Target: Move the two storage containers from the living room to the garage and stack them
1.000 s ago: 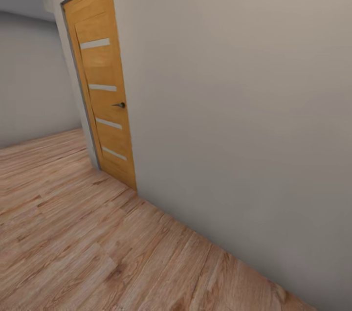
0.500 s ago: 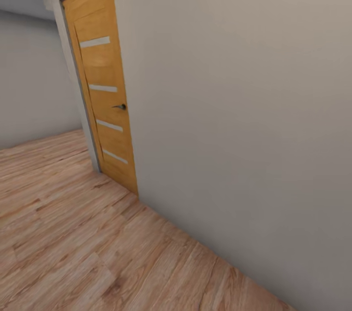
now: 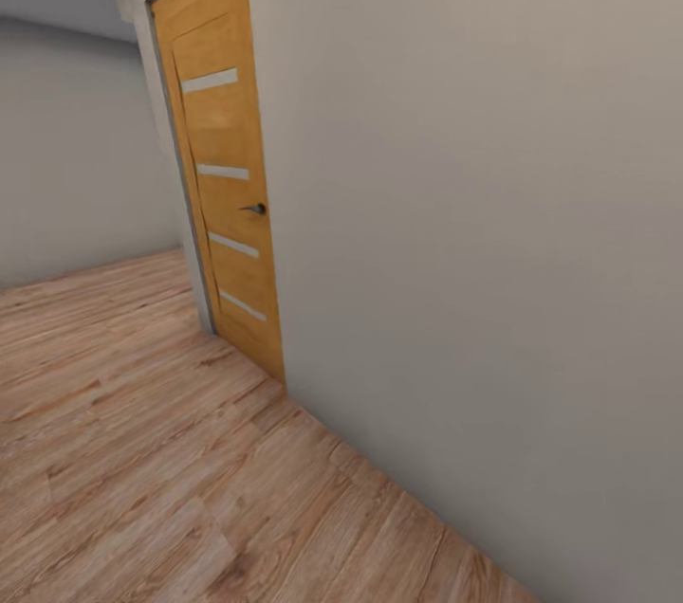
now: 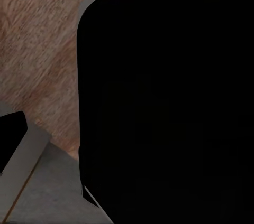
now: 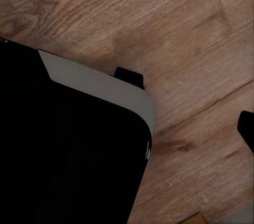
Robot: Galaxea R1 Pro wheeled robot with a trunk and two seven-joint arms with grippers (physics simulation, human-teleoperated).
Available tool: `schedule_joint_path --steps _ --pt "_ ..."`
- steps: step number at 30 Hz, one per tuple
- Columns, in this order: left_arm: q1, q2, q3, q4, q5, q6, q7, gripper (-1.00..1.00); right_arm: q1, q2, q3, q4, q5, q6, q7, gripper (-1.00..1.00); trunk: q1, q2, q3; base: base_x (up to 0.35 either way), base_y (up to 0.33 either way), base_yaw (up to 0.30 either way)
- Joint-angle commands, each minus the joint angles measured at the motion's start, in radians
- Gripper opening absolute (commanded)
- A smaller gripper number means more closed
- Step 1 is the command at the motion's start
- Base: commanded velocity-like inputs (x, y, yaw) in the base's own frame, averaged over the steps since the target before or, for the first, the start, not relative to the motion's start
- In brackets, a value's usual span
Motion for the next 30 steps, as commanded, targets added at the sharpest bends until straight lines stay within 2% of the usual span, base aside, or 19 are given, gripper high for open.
schedule_joint_path --steps 1,30 --pt "0.000 0.000 0.001 0.000 0.002 -0.002 0.000 1.00 -0.001 0.001 0.008 0.003 -0.009 -0.006 -0.001 1.00 0.000 0.000 -0.001 0.010 0.000 0.268" --pt "0.000 -0.002 0.000 0.000 0.001 -0.002 0.002 1.00 -0.001 0.002 0.008 0.003 -0.009 -0.006 -0.001 1.00 0.000 0.000 -0.001 0.001 0.000 0.269"
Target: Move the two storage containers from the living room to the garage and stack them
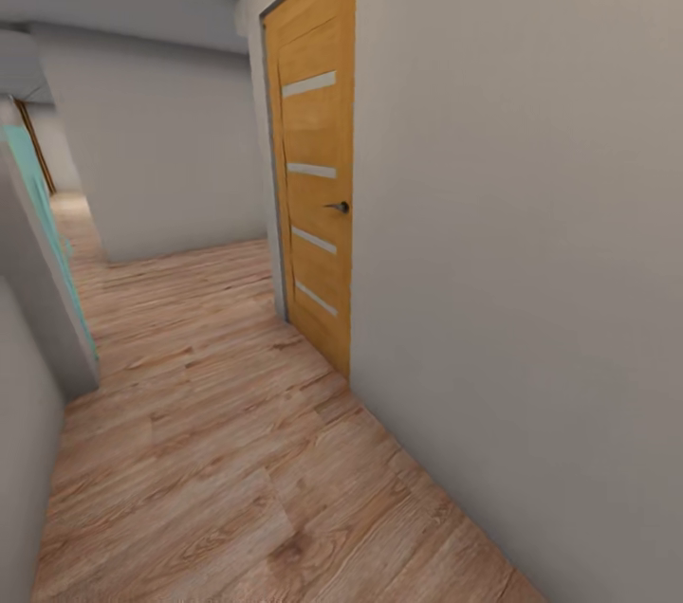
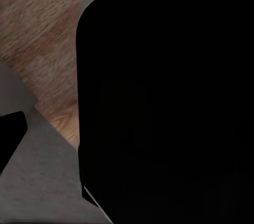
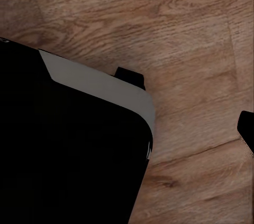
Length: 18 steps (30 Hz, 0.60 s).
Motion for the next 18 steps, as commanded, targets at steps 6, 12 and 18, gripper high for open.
schedule_joint_path --steps 6,12,18 --pt "0.000 0.000 0.000 0.000 0.001 -0.002 -0.001 1.00 -0.001 0.000 0.008 0.003 -0.009 -0.006 -0.001 1.00 0.000 -0.001 -0.001 0.000 0.000 0.269" --pt "0.000 0.000 -0.001 0.000 0.001 -0.002 -0.002 1.00 -0.001 0.000 0.008 0.003 -0.009 -0.006 -0.001 1.00 0.000 -0.001 -0.001 0.016 0.000 0.269" --pt "0.000 0.000 -0.002 0.001 0.001 0.000 -0.002 1.00 -0.001 -0.001 0.008 0.003 -0.009 -0.006 -0.001 1.00 0.000 -0.001 -0.001 0.274 0.000 0.065"
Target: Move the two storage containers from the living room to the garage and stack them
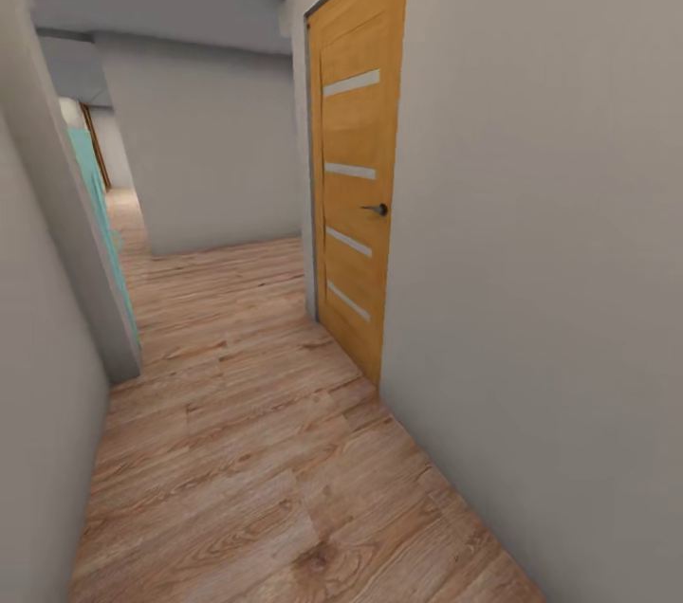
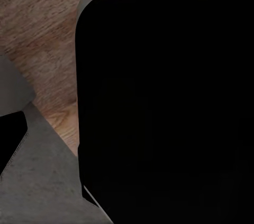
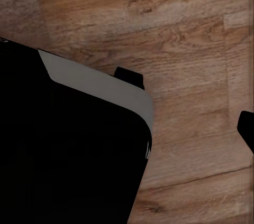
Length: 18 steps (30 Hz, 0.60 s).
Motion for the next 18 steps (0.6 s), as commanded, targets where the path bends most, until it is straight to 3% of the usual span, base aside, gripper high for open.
schedule_joint_path --steps 1,14,18 --pt "0.000 0.000 0.001 0.000 0.002 -0.002 0.000 1.00 -0.001 0.001 0.008 0.003 -0.009 -0.006 -0.001 1.00 0.001 0.000 -0.001 0.317 0.000 0.007" --pt "0.000 0.000 0.001 0.000 0.005 -0.002 0.002 1.00 -0.001 0.001 0.008 0.003 -0.011 -0.007 -0.001 1.00 0.001 0.000 -0.001 0.321 0.000 0.002" --pt "0.000 0.000 0.001 0.000 0.005 -0.002 0.002 1.00 -0.001 0.001 0.008 0.003 -0.011 -0.007 -0.001 1.00 0.001 0.000 -0.001 0.322 0.000 0.166"
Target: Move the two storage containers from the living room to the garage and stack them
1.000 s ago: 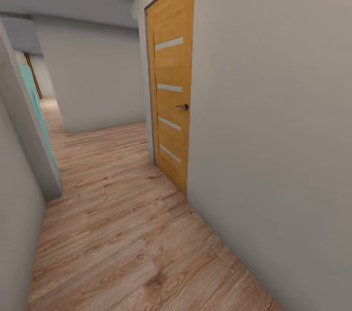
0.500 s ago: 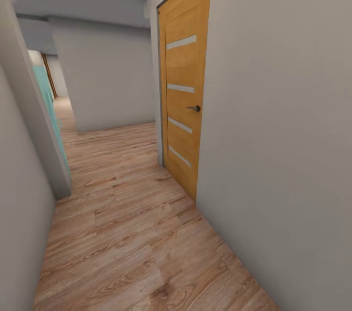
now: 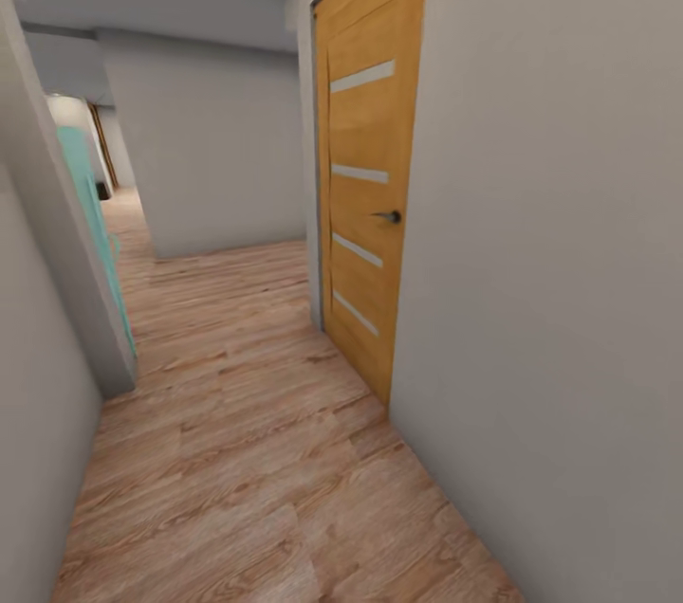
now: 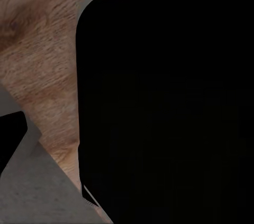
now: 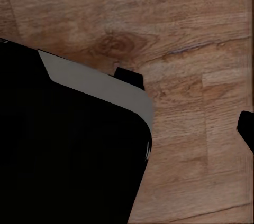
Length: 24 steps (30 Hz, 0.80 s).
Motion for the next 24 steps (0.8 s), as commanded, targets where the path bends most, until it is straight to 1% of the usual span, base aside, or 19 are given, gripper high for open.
schedule_joint_path --steps 1,13,24 --pt "0.000 0.000 0.001 0.000 0.002 -0.002 0.000 1.00 -0.001 0.001 0.008 0.003 -0.009 -0.006 -0.001 1.00 0.001 0.000 -0.001 0.322 0.000 0.243" --pt "0.000 0.000 0.001 0.000 0.002 -0.002 0.000 1.00 -0.001 0.001 0.008 0.003 -0.009 -0.005 -0.001 1.00 0.001 0.000 -0.001 0.322 0.000 0.250" --pt "0.000 0.000 0.001 0.000 0.002 -0.002 0.000 1.00 -0.001 0.001 0.008 0.003 -0.009 -0.006 -0.001 1.00 0.001 0.000 -0.001 0.322 0.000 0.017"
